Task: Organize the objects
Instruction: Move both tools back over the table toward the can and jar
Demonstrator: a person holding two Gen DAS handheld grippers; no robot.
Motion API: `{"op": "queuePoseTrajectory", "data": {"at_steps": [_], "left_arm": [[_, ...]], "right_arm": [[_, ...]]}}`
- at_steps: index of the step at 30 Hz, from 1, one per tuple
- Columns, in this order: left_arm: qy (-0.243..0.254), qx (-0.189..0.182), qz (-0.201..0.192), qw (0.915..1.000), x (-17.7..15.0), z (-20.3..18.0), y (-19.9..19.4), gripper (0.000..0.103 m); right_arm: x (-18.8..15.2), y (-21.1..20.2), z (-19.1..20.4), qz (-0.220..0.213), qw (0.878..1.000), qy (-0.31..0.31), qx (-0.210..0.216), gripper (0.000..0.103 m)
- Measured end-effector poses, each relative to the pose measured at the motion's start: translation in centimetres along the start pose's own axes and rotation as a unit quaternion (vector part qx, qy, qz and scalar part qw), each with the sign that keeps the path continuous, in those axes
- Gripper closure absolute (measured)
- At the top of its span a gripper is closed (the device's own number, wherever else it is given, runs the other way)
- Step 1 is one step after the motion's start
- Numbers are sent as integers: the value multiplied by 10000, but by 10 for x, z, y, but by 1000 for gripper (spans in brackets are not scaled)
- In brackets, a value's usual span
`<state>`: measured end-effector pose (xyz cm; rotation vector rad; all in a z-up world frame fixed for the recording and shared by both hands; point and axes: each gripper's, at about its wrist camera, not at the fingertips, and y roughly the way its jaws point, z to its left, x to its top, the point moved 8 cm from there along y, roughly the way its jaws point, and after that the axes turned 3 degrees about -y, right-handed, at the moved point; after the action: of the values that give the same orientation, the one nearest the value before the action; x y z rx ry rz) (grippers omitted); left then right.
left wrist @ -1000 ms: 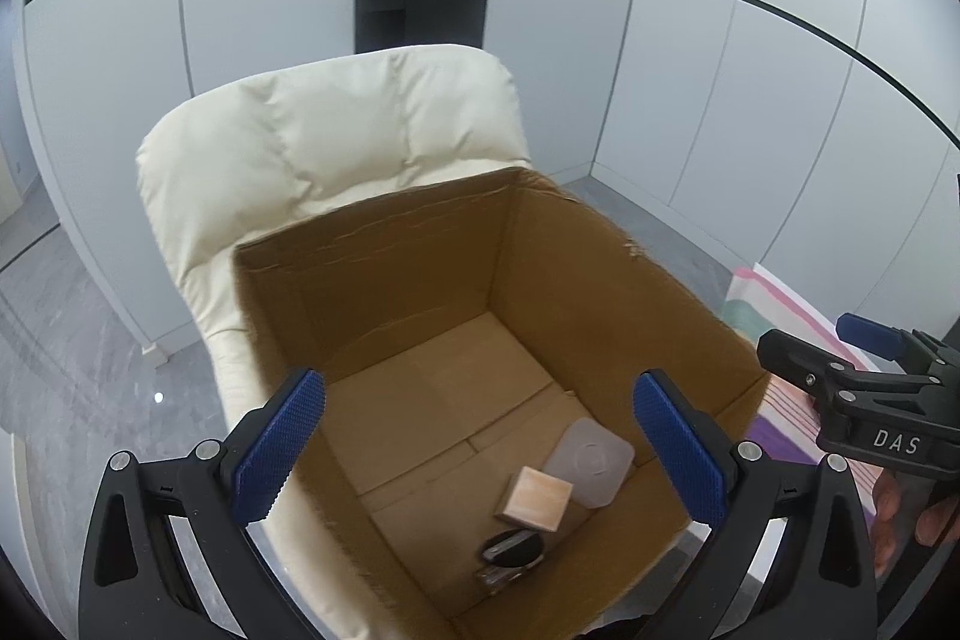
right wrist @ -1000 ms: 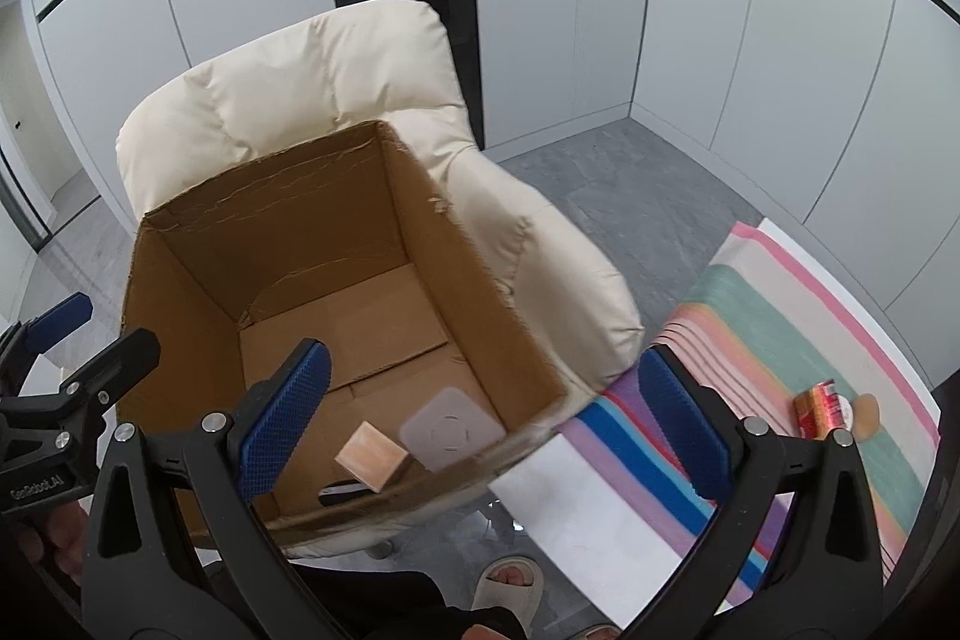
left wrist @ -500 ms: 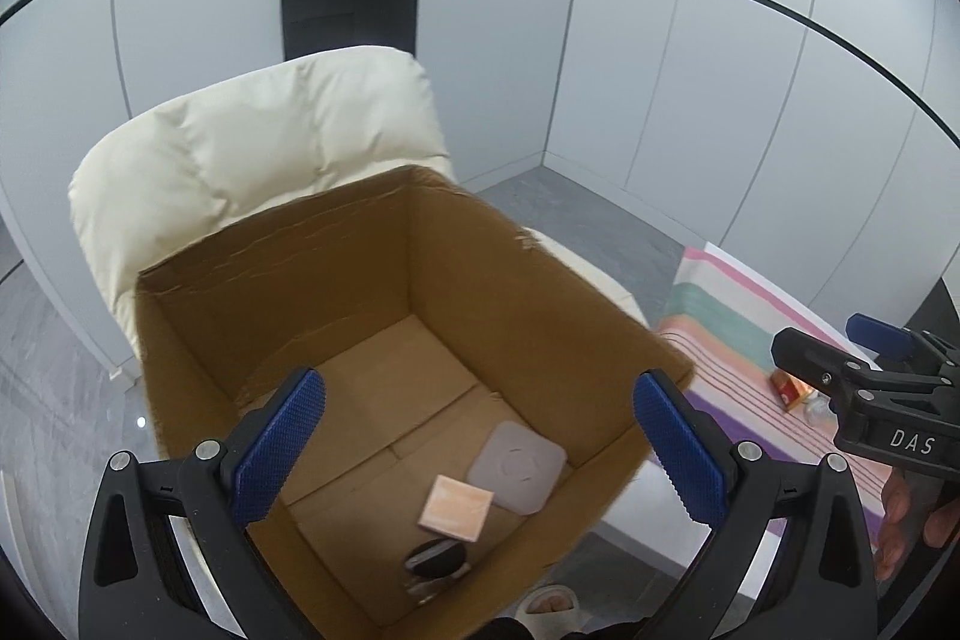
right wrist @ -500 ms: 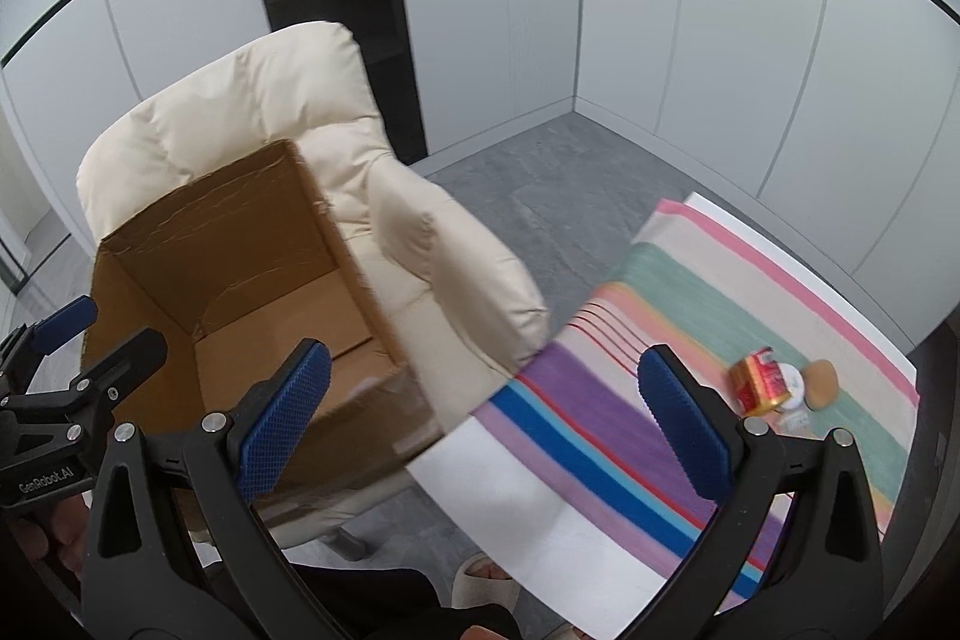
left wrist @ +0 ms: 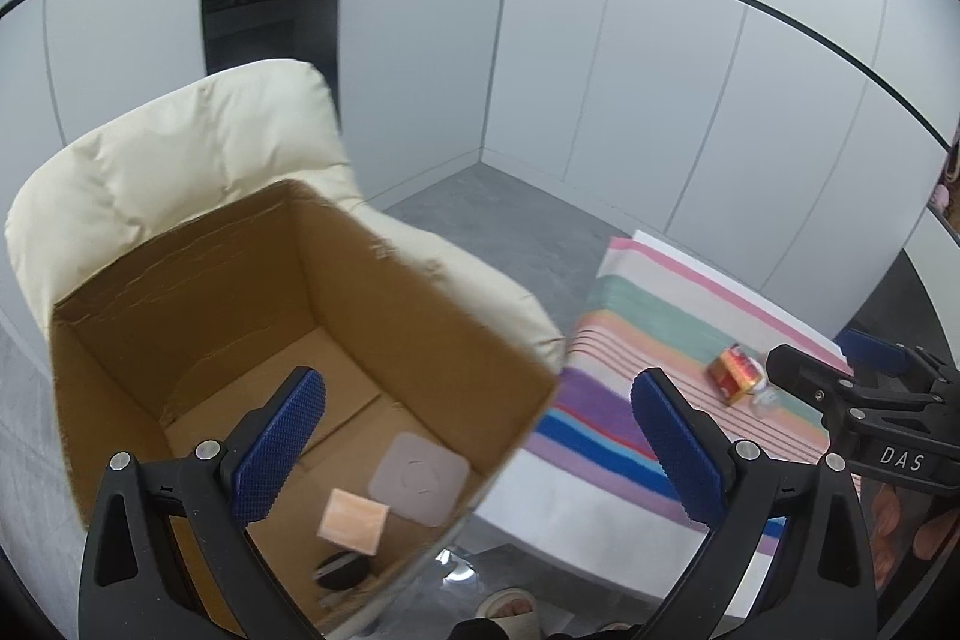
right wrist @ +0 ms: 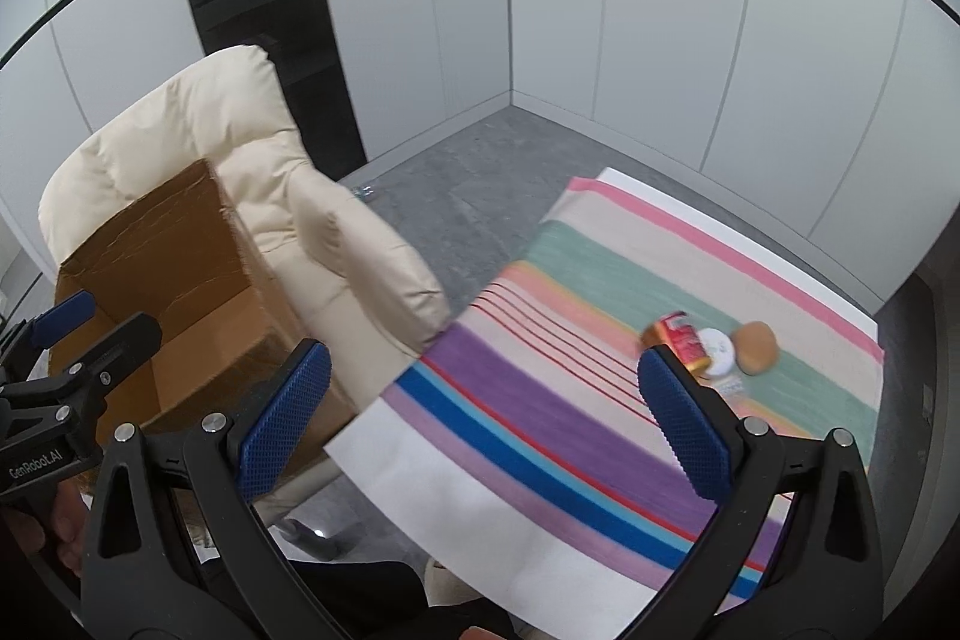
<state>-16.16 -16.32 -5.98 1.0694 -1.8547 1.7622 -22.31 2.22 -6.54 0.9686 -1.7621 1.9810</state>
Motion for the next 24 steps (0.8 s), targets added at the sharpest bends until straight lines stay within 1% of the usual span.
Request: {"op": "queuePoseTrajectory", "data": {"at_steps": [11, 24], "left_arm": [[441, -472, 143, 9978, -7, -72, 16, 1], [907, -799, 256, 9923, -19, -147, 25, 1]], "right_arm": [[-17, -16, -66, 9, 9985, 423, -349, 0], [-44, -37, -133, 18, 9938, 886, -678, 0]]}}
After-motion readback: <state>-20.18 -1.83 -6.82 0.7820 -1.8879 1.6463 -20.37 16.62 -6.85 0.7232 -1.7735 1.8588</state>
